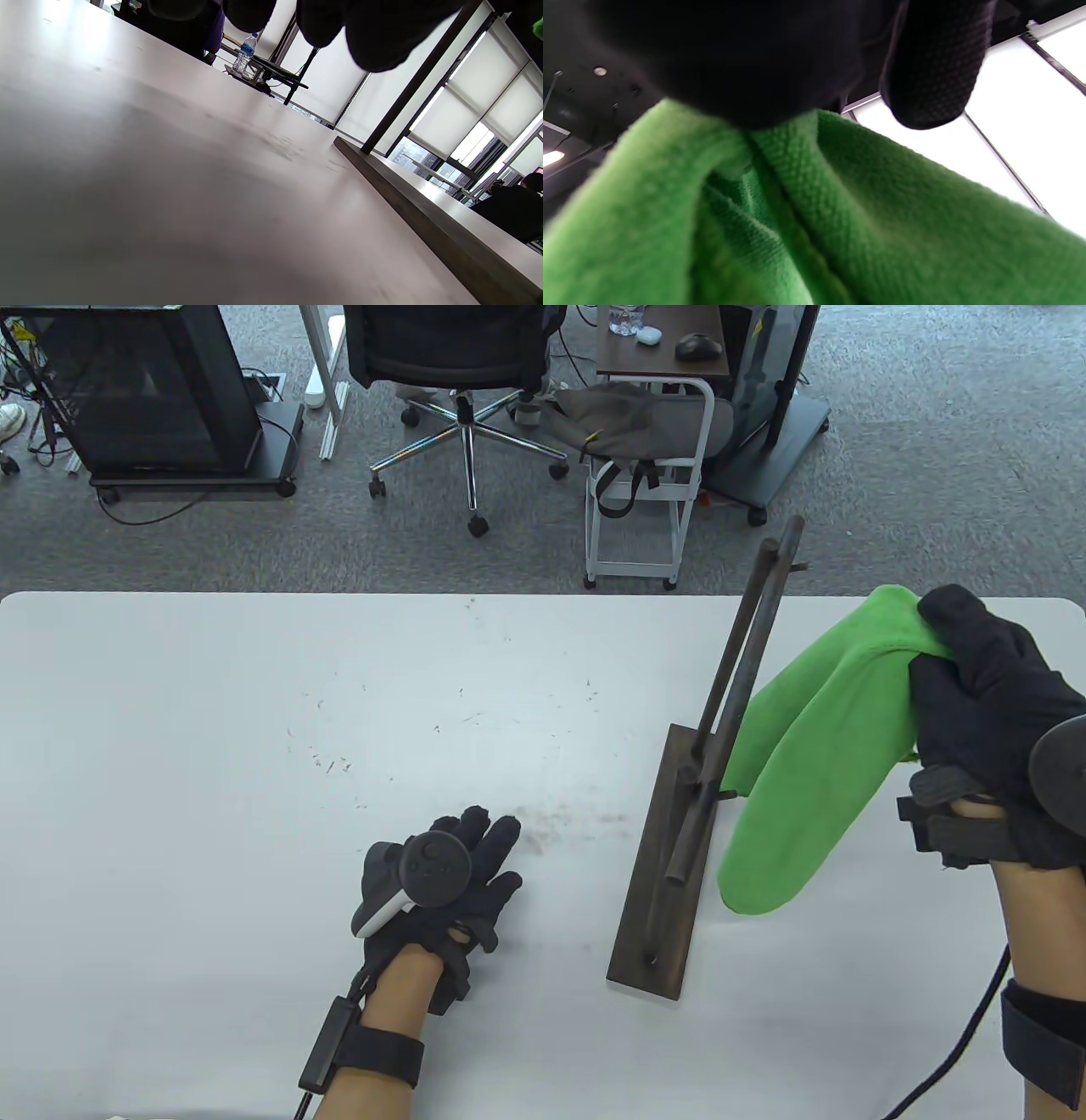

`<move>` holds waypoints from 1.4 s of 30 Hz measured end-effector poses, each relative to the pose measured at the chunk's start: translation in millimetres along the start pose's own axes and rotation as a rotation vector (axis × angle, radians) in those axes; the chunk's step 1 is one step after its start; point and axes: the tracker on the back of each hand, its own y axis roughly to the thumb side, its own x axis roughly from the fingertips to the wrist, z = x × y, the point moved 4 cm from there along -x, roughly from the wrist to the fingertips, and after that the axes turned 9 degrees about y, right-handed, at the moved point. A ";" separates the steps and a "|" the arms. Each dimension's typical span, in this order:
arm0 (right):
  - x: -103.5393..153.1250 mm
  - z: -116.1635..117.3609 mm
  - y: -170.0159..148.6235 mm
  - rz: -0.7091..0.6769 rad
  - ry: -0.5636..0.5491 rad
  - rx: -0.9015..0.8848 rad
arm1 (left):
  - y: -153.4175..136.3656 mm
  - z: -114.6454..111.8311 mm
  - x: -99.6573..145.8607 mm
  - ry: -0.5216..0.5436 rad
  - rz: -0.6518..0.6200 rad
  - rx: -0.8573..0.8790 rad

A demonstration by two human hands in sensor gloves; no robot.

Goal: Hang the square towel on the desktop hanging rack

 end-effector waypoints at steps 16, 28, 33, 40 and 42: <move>-20.1 -4.9 64.5 -0.077 -0.089 -0.103 | 1.7 -3.8 -0.1 -0.023 -0.006 0.025; -20.4 44.5 96.1 -0.292 0.116 -0.112 | 4.4 -7.3 -0.8 -0.045 -0.018 0.030; -16.5 71.6 110.7 -0.457 0.322 -0.110 | 4.4 -7.8 -0.4 -0.052 -0.018 0.034; -5.5 74.5 119.1 -0.583 0.293 -0.064 | 5.5 -8.8 0.3 -0.060 -0.019 0.042; -3.3 68.0 112.8 -0.583 0.255 -0.052 | 5.1 -9.4 0.6 -0.065 -0.017 0.042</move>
